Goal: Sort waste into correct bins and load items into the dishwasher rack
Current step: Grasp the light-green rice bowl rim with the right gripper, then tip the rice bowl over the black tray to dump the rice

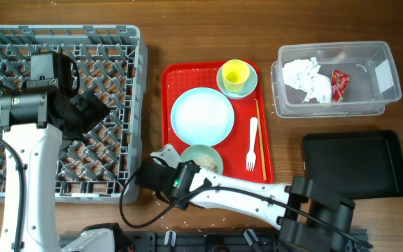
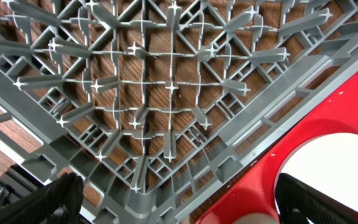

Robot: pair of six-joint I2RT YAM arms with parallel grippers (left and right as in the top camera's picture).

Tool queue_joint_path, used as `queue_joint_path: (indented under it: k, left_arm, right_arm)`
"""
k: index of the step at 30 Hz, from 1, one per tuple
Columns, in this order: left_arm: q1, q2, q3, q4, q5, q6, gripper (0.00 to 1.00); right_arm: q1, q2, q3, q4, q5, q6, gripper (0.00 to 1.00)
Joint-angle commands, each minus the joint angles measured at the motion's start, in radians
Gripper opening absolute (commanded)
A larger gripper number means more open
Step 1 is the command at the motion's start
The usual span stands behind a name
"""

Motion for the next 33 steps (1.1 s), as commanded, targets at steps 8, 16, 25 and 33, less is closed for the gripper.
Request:
queue_joint_path:
  k: [8,16,25,33]
  left_arm:
    - [0.005,-0.012,0.012,0.002,-0.009,0.0,1.0]
    - [0.005,-0.012,0.012,0.002,-0.009,0.001,1.0]
    - [0.005,-0.012,0.012,0.002,-0.009,0.0,1.0]
    - [0.005,-0.012,0.012,0.002,-0.009,0.001,1.0]
  right_arm:
    - [-0.303,-0.089,0.27,-0.46,0.161,0.351,0.04]
    - [-1.043,-0.386,0.274,-0.539,-0.188,-0.048,0.04]
    - [-1.889,-0.327,0.147,-0.52,-0.896,-0.573,0.04]
    - [-2.05,-0.172,-0.02,-0.516,-1.221,-0.684,0.04]
